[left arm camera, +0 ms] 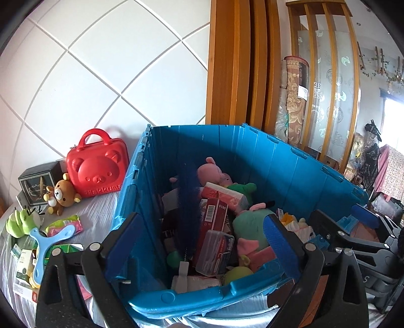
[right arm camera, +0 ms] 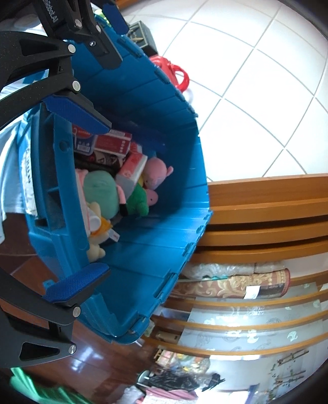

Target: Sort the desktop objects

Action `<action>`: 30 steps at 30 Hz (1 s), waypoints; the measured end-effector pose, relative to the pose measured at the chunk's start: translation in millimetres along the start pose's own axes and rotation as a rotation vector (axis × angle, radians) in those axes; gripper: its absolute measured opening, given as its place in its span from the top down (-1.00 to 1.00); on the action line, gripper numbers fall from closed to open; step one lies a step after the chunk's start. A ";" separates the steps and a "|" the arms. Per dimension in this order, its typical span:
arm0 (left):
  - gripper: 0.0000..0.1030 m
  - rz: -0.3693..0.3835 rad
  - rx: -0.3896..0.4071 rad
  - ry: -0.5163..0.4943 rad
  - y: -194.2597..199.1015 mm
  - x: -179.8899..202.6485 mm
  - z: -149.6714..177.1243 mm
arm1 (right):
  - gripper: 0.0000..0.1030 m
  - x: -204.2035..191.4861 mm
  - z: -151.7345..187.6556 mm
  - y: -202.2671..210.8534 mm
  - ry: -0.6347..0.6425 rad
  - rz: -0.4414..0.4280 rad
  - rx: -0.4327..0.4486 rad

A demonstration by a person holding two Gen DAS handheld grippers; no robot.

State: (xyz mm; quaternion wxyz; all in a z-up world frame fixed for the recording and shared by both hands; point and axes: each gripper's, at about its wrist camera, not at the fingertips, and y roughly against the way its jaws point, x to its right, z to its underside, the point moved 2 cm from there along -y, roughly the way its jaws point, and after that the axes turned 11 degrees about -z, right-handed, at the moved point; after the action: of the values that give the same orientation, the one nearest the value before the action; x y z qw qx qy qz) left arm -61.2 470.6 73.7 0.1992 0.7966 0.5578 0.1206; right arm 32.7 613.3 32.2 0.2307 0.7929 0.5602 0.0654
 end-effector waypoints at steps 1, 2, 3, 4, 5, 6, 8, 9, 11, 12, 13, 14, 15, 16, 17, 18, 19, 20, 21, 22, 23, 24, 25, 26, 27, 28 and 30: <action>-0.90 0.001 0.009 0.002 4.2 -0.5 -0.5 | -1.00 -1.0 -0.4 3.6 0.003 -0.001 0.014; -0.90 0.001 0.017 0.005 6.5 -1.2 -1.6 | -1.00 -2.6 -1.3 8.6 0.010 -0.001 0.028; -0.90 -0.002 0.027 0.008 12.0 -1.9 -2.5 | -1.00 -3.9 -2.0 12.2 0.014 0.003 0.036; -0.90 -0.009 0.037 0.006 17.8 -1.9 -3.4 | -1.00 -5.6 -3.0 17.3 0.021 0.008 0.043; -0.90 -0.013 0.042 0.001 22.2 -1.4 -4.2 | -1.00 -6.9 -4.2 21.7 0.026 0.014 0.048; -0.90 -0.018 0.046 -0.007 28.4 -0.8 -5.9 | -1.00 -8.8 -5.5 29.2 0.030 0.023 0.052; -0.91 -0.022 0.047 -0.023 39.3 0.1 -10.4 | -1.00 -10.3 -9.5 38.1 0.034 0.028 0.048; -0.91 -0.020 0.037 -0.028 45.1 0.0 -14.0 | -1.00 -11.5 -12.5 45.0 0.036 0.030 0.048; -0.93 -0.007 0.016 -0.027 51.3 -1.5 -20.3 | -1.00 -12.9 -20.8 61.1 0.034 0.029 0.063; -0.93 0.011 0.005 -0.015 54.0 -3.5 -23.1 | -1.00 -13.8 -24.2 67.8 0.033 0.029 0.073; -0.94 0.017 -0.007 -0.004 56.6 -5.5 -25.1 | -1.00 -15.2 -27.7 75.1 0.032 0.031 0.086; -0.94 0.024 -0.009 0.001 58.2 -6.6 -26.2 | -1.00 -16.9 -31.0 82.1 0.034 0.035 0.099; -0.94 0.026 -0.011 0.007 60.1 -8.4 -27.3 | -1.00 -18.9 -33.7 88.6 0.038 0.040 0.109; -0.94 0.020 -0.008 0.013 61.8 -9.8 -28.1 | -1.00 -20.6 -35.5 92.0 0.043 0.047 0.112; -0.94 0.017 0.000 0.016 63.6 -11.1 -28.9 | -1.00 -22.1 -36.6 94.7 0.050 0.054 0.113; -0.94 0.014 0.007 0.017 65.3 -11.9 -29.2 | -1.00 -23.2 -36.9 96.5 0.055 0.061 0.113; -0.94 0.012 0.009 0.020 66.2 -12.9 -29.2 | -1.00 -23.6 -37.1 96.8 0.057 0.065 0.113; -0.94 0.010 0.011 0.020 67.2 -13.6 -29.1 | -1.00 -23.7 -36.7 96.6 0.059 0.069 0.110; -0.94 0.006 0.011 0.018 67.2 -14.1 -29.1 | -1.00 -23.5 -36.1 95.4 0.058 0.072 0.104; -0.94 0.001 0.011 0.017 66.7 -14.8 -29.0 | -1.00 -22.8 -35.4 94.0 0.054 0.075 0.097; -0.94 -0.004 0.010 0.017 66.0 -14.3 -29.0 | -1.00 -22.1 -34.6 92.2 0.052 0.076 0.088; -0.94 -0.007 0.009 0.014 65.3 -14.0 -28.7 | -1.00 -21.4 -33.8 90.1 0.050 0.080 0.079; -0.94 -0.007 0.006 0.012 64.3 -13.9 -28.5 | -1.00 -20.5 -32.8 89.3 0.049 0.085 0.071; -0.94 -0.006 0.003 0.011 63.3 -14.2 -28.3 | -1.00 -20.6 -32.2 87.1 0.049 0.087 0.060; -0.94 -0.005 0.002 0.009 63.2 -14.1 -28.5 | -1.00 -21.3 -31.4 87.0 0.050 0.088 0.056; -0.94 -0.004 0.001 0.007 62.6 -14.0 -28.5 | -1.00 -20.5 -31.1 86.5 0.051 0.087 0.054; -0.94 -0.001 -0.002 0.004 61.6 -13.9 -28.2 | -1.00 -21.4 -30.5 85.9 0.054 0.087 0.052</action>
State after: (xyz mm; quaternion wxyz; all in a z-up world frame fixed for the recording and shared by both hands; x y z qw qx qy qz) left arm -25.9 444.4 127.1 0.1991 0.7959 0.5585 0.1228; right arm 87.6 579.8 100.2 0.1917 0.8202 0.5326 0.0825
